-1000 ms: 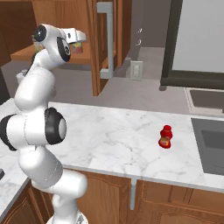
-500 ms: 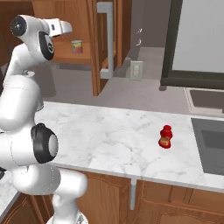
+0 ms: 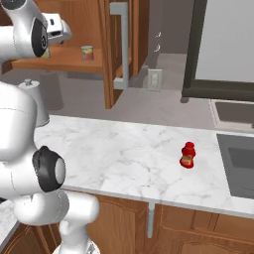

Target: Restock the canned food cabinet by taking the new fresh canned food from the counter and placing it in the cabinet. Then, take the old canned food from the cabinet and place it on the counter.

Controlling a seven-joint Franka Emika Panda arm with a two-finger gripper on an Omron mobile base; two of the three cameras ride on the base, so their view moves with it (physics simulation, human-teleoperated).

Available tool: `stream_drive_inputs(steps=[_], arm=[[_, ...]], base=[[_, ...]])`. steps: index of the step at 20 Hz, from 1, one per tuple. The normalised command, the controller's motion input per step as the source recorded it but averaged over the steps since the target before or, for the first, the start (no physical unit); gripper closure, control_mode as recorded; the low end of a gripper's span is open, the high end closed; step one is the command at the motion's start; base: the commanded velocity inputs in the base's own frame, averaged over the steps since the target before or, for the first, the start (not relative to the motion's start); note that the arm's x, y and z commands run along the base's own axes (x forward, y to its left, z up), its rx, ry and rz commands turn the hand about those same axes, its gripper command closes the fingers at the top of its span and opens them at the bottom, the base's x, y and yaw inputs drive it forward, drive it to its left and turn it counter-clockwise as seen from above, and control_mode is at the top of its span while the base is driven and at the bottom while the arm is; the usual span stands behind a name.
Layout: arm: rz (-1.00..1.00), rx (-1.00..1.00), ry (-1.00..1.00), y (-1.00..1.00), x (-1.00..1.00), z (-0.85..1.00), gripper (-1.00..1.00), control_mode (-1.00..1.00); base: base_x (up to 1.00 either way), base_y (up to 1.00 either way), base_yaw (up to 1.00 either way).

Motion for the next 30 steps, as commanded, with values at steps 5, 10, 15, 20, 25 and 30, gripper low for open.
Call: stream_drive_inputs(steps=[5, 10, 15, 20, 25, 30], arm=[[0.02, 0.00, 0.00, 0.51, -0.06, -0.13, -1.00, -1.00], [0.00, -0.02, 0.00, 0.63, 0.02, -0.38, -1.00, -1.00], [-0.03, 0.00, -0.02, 0.63, 0.41, -0.23, -1.00, -1.00], [-0.06, 0.00, 0.00, 0.56, 0.48, -0.01, -1.00, -1.00], [-0.05, 0.00, 0.00, 0.18, 0.51, 0.00, -1.00, -1.00], [-0.01, 0.00, 0.00, 0.00, 0.34, -0.06, -1.00, -1.00]], base=[[0.00, 0.00, 0.00], [0.00, 0.00, 0.00], [0.00, 0.00, 0.00], [0.00, 0.00, 0.00], [0.00, 0.00, 0.00], [0.00, 0.00, 0.00]])
